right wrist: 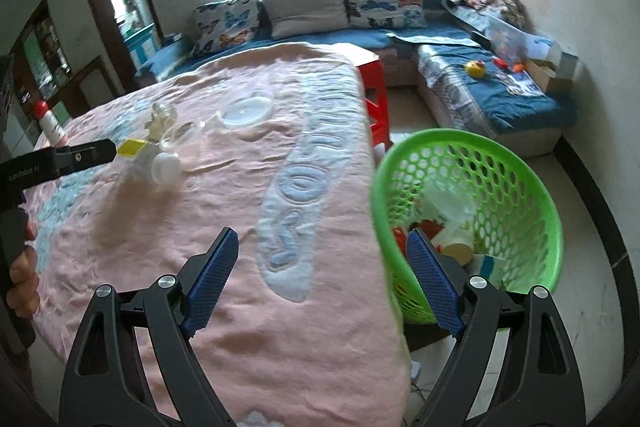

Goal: Collect trash
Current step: 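Move both tools back over the bed toward the yellow-labeled bottle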

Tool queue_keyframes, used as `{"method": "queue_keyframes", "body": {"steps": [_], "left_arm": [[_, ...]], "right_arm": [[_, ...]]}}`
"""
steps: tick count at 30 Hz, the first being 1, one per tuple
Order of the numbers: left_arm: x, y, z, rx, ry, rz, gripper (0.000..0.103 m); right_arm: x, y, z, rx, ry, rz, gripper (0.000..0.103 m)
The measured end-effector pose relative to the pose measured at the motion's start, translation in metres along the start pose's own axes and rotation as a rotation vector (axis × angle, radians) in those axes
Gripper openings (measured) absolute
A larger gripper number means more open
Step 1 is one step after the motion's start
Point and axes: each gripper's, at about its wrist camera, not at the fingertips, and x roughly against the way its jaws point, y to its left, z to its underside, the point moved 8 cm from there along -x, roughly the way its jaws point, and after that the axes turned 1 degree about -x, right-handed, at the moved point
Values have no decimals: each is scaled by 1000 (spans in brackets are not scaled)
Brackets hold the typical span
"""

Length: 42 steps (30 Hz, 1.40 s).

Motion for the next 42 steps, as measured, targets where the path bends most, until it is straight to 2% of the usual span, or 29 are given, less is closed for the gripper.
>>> {"method": "queue_keyframes", "body": {"steps": [17, 25, 30, 35, 42], "left_arm": [[31, 107, 10, 147, -15, -127, 85], [46, 145, 14, 190, -23, -190, 85], [54, 167, 19, 223, -26, -217, 85], [58, 186, 20, 251, -30, -241, 85], [57, 204, 23, 280, -23, -263, 85]], "right_arm": [[-39, 86, -20, 222, 37, -177, 85], [-64, 136, -36, 332, 60, -278, 85], [-80, 166, -44, 405, 84, -337, 81], [-93, 203, -48, 524, 97, -400, 80], [-117, 236, -53, 625, 124, -445, 76]]}}
